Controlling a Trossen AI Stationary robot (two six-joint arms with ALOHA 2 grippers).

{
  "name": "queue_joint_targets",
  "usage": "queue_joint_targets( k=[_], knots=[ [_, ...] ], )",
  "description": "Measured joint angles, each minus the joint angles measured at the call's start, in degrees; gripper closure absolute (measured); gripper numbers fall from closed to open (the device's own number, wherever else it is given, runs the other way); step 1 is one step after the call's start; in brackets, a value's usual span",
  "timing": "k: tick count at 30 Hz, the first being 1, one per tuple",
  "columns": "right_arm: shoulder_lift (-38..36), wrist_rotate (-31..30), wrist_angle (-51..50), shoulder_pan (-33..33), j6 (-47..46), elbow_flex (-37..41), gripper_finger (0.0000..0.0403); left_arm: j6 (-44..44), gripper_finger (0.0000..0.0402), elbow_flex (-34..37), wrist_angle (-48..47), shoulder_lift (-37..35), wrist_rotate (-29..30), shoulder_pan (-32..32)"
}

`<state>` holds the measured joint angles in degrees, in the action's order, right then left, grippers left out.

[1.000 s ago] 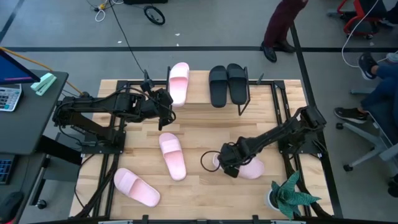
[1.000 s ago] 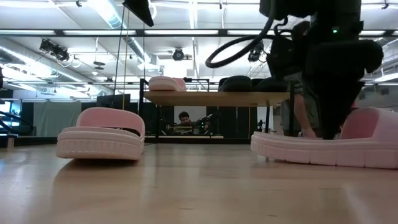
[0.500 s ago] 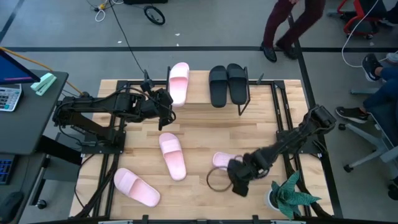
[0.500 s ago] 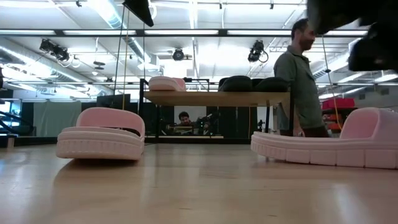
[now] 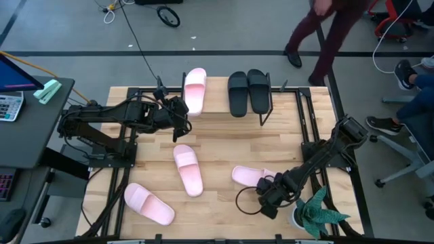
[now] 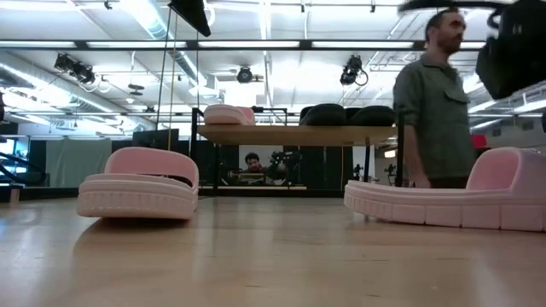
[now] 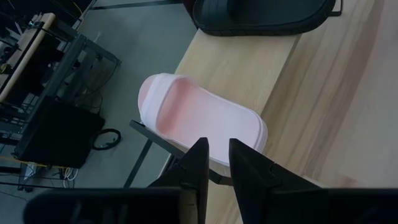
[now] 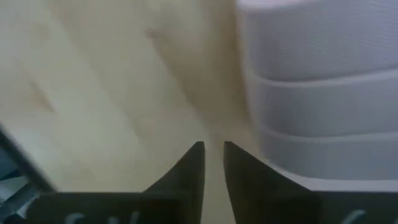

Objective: Pick and place slides into the shelf
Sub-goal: Put the bottom right pink slide on the shelf

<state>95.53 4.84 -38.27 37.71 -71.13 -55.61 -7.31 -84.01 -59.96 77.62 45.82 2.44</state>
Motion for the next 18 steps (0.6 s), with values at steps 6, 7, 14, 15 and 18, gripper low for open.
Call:
queue_joint_targets(
  k=[6, 7, 14, 15, 18],
  knots=[
    [0.0, -0.6, -0.8, -0.1, 1.1, 1.6, 0.0396, 0.0, 0.0337, 0.0, 0.0, 0.0, 0.0, 0.0],
    [0.0, -1.6, -1.9, 0.0, 0.6, 1.6, 0.0395, 0.0, 0.0339, 0.0, 0.0, 0.0, 0.0, 0.0],
    [0.0, -7.4, -11.1, -1.3, -2.3, 1.7, 0.0398, 0.0, 0.0334, 0.0, 0.0, 0.0, 0.0, 0.0],
    [0.0, -8.4, -12.0, -1.7, -2.3, 1.7, 0.0397, 0.0, 0.0333, 0.0, 0.0, 0.0, 0.0, 0.0],
    [0.0, -11.0, -15.3, -3.4, -1.6, 1.7, 0.0398, 0.0, 0.0331, 0.0, 0.0, 0.0, 0.0, 0.0]
  ],
)
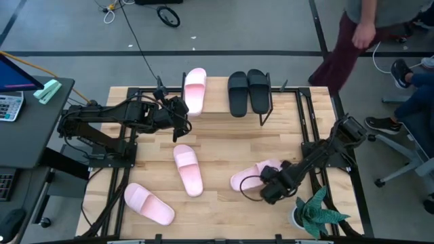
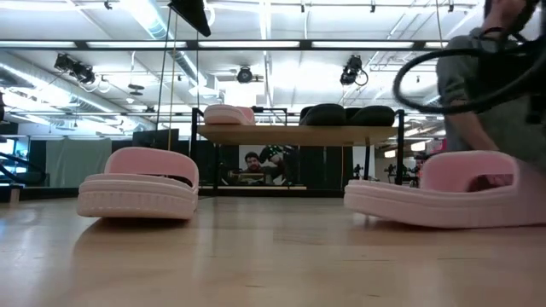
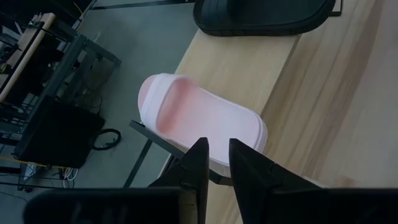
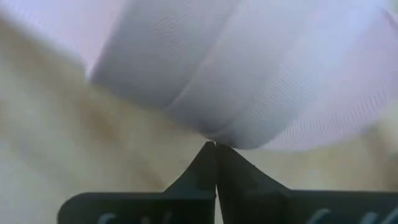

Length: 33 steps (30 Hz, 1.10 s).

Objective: Pick and place slides into the shelf
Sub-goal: Put the bottom right pink slide on the shelf

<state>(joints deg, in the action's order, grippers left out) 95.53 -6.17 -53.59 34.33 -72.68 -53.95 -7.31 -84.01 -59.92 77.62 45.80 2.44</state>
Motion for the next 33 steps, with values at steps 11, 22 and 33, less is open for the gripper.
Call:
queue_joint_targets(
  k=[11, 22, 33],
  knots=[
    [0.0, -14.1, -1.9, -10.6, 12.7, 0.0, 0.0400, 0.0, 0.0342, 0.0, 0.0, 0.0, 0.0, 0.0],
    [-0.8, -17.5, -10.4, -7.8, 11.6, -11.4, 0.0400, 0.0, 0.0336, 0.0, 0.0, 0.0, 0.0, 0.0],
    [-0.8, -13.9, -2.3, -6.2, 18.6, -13.8, 0.0317, 0.1, 0.0341, 0.0, 0.0, 0.0, 0.0, 0.0]
  ],
)
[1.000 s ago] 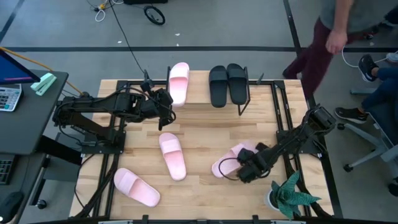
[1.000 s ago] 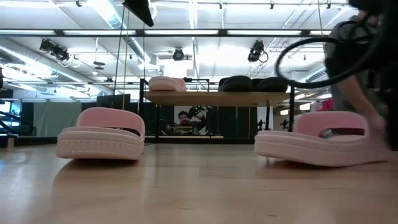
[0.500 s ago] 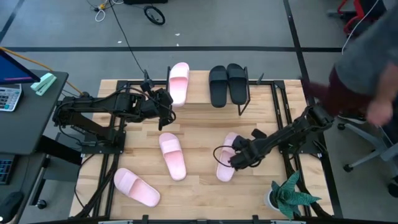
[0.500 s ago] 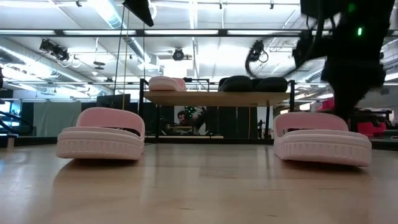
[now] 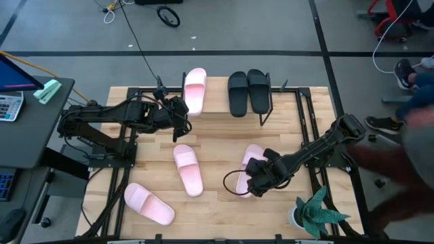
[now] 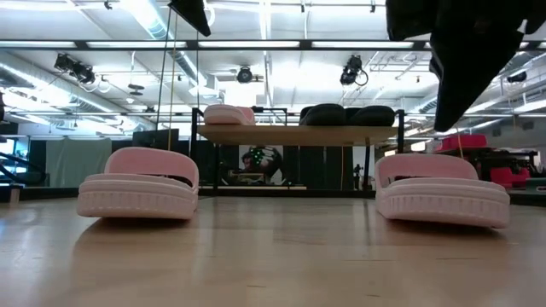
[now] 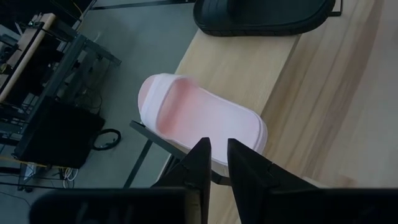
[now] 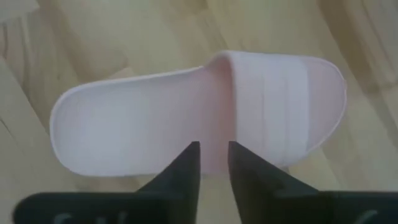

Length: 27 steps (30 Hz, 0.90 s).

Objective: Pick and place slides into the shelf
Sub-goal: Put the bottom right pink slide on the shelf

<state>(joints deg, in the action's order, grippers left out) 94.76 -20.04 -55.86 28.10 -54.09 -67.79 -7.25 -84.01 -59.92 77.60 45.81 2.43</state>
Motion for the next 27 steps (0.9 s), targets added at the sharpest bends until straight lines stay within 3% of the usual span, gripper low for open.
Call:
queue_joint_targets(
  k=[7, 10, 15, 27],
  knots=[
    [0.4, -0.2, 6.1, 0.0, 5.2, 4.6, 0.0263, 0.0, 0.0336, 0.0, 0.0, 0.0, 0.0, 0.0],
    [0.4, -4.3, 6.7, 0.0, 5.9, 5.7, 0.0250, 0.0, 0.0340, 0.0, 0.0, 0.0, 0.0, 0.0],
    [0.4, -11.6, 6.7, -0.3, 7.8, 5.7, 0.0247, 0.2, 0.0346, 0.0, 0.0, 0.0, 0.0, 0.0],
    [1.1, -9.9, 8.4, -1.0, 7.6, 5.7, 0.0249, 0.0, 0.0342, 0.0, 0.0, 0.0, 0.0, 0.0]
  ],
)
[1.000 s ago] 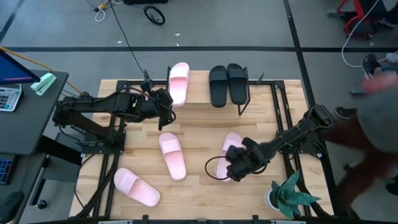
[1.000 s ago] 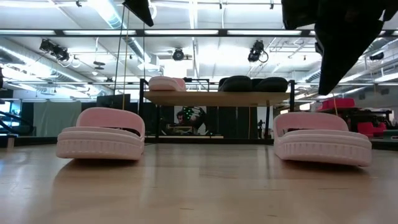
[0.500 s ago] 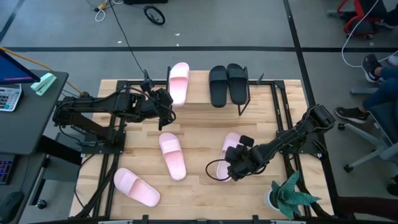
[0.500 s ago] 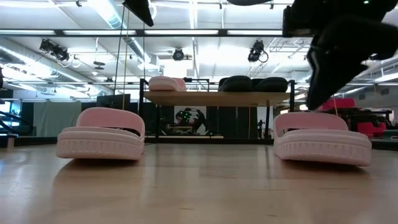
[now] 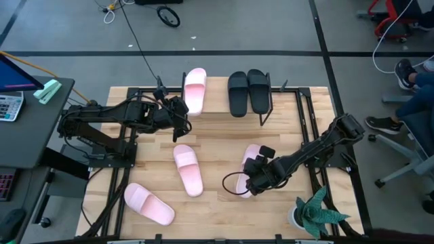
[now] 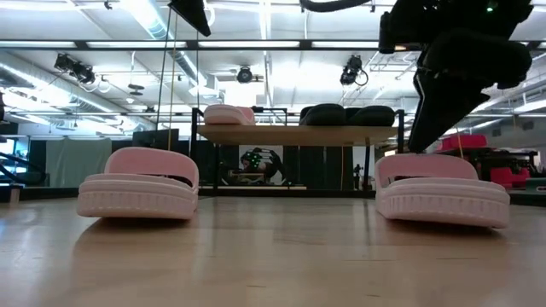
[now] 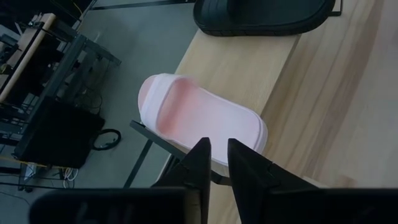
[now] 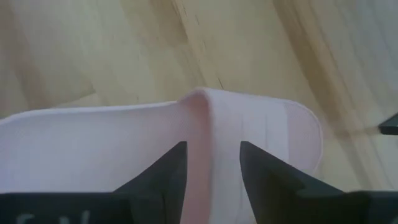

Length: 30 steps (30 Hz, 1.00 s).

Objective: Pick and place slides into the shelf
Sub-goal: Put the bottom right pink slide on the shelf

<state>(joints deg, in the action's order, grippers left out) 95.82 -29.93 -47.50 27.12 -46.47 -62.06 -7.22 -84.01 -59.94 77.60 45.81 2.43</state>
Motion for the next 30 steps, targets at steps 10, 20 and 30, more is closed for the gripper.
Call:
queue_joint_targets(
  k=[10, 20, 30],
  knots=[
    [2.0, -6.0, -0.1, -0.2, 1.6, 0.0, 0.0249, -0.1, 0.0350, 0.0, 0.0, 0.0, 0.0, 0.0],
    [2.0, -5.2, 2.8, -0.7, -0.2, 6.4, 0.0249, -0.1, 0.0346, 0.0, 0.0, 0.0, 0.0, 0.0],
    [2.0, -10.3, 2.6, -0.7, 0.9, 5.8, 0.0323, -0.1, 0.0345, 0.0, 0.0, 0.0, 0.0, 0.0]
  ],
)
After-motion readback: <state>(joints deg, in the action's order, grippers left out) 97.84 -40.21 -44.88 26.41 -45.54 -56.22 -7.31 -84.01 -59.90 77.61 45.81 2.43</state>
